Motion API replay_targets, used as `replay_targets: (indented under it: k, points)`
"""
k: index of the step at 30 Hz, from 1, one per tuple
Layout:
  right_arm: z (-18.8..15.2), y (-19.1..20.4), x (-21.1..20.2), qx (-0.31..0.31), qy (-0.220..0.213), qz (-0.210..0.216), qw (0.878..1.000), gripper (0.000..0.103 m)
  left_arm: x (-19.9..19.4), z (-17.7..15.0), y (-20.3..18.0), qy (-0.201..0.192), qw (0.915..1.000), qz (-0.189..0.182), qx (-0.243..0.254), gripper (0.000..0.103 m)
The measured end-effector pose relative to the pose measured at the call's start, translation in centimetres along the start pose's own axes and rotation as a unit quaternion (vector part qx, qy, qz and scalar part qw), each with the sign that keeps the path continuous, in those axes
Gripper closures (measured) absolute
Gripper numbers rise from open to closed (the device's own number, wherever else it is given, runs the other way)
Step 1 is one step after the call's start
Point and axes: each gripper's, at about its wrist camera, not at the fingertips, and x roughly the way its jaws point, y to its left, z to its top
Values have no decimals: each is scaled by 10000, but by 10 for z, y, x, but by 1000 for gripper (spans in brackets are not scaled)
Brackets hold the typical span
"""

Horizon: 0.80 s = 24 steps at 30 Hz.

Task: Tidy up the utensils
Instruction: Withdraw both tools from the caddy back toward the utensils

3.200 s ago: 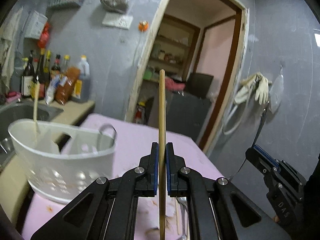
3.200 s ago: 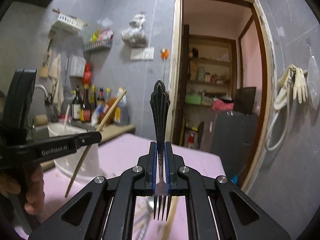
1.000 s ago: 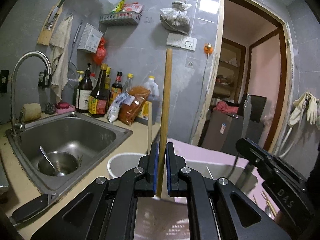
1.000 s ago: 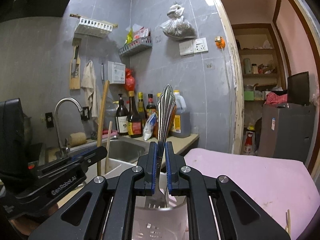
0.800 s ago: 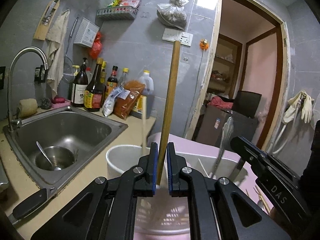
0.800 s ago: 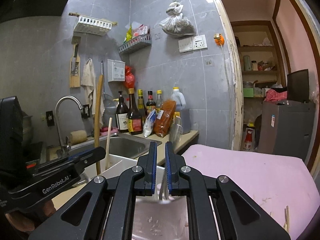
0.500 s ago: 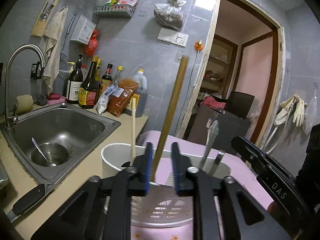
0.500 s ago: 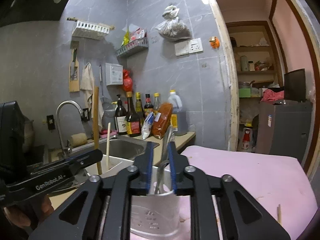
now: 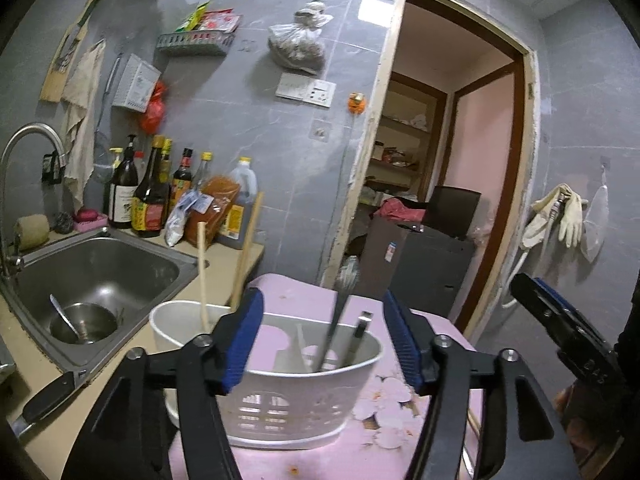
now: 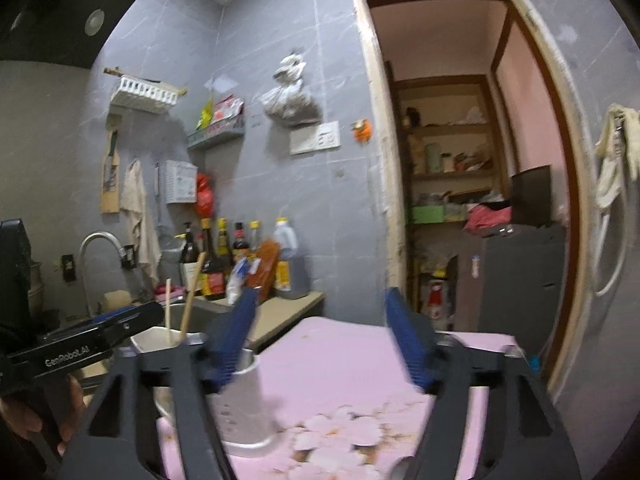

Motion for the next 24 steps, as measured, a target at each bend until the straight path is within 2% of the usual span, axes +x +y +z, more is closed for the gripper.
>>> replay_targets:
  k: [1,3,6,9,16,24]
  points:
    - [2,-5,-7,-13,-46,-76,10000,22,-1,0,-4,-6,10000,-29,28,33]
    - [3,-12,-17,-57,-78,-205,9997,15,-2,-1,-12,-23,9999,-102,80,23]
    - [4,-21,-29,-105,-88,-360,9993,0,-3,-3,-22,-25,9997,-198,144,13]
    - [3,-30,-41,-163,-102,-531,9984,0,-3,-7,-33,-15,9993,-303,240,7]
    - [-7,-48,-58,-202,55,-840,9962,0,5,-21,-56,260,9969,-540,511,5]
    - [-26,-71,-64,-278,544,-1054,9925,0,24,-46,-73,829,9915,-817,586,5]
